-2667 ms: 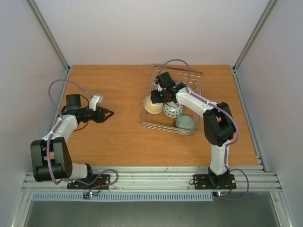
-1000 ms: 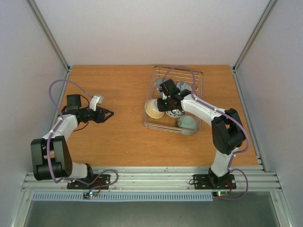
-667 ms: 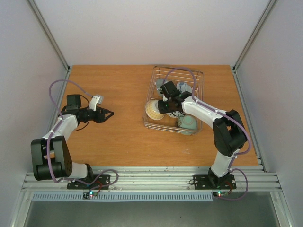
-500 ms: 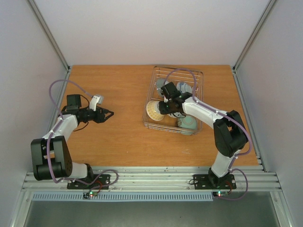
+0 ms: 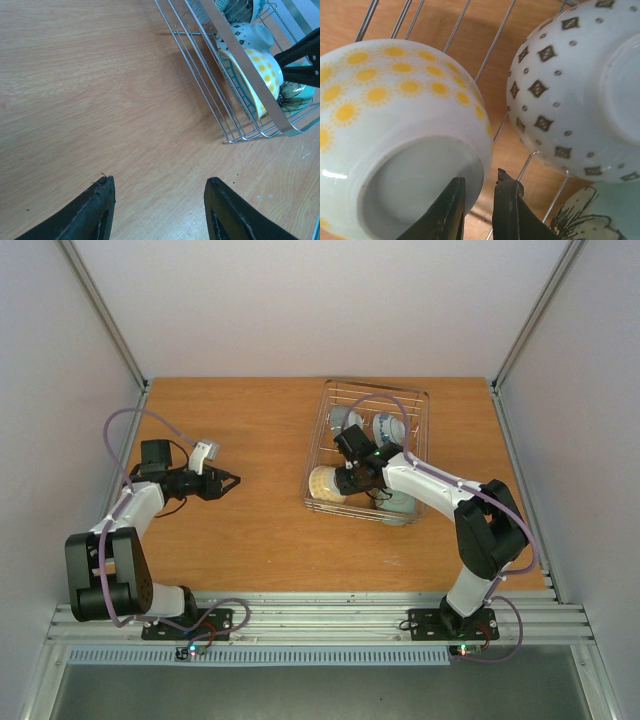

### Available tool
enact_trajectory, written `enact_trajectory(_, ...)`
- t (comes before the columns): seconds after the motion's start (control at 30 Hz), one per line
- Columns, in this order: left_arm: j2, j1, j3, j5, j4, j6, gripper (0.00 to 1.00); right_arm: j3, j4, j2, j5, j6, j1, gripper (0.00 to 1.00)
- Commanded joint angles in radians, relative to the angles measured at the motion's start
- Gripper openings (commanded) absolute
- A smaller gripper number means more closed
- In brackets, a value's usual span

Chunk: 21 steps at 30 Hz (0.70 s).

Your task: Load the bowls into the dish rack

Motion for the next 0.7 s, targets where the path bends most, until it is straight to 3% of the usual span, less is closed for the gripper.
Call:
enact_trajectory(0.0,-0.007,0.006,-0.001,0.014,0.010,0.026,0.50,-0.016,-0.067,-0.030,0.030,-0.012,0.036,0.18)
enact_trajectory(0.67,-0.014,0.007,-0.001,0.013,0.008,0.026,0.49,0.078,-0.090,-0.031,0.048,-0.033,0.091,0.19)
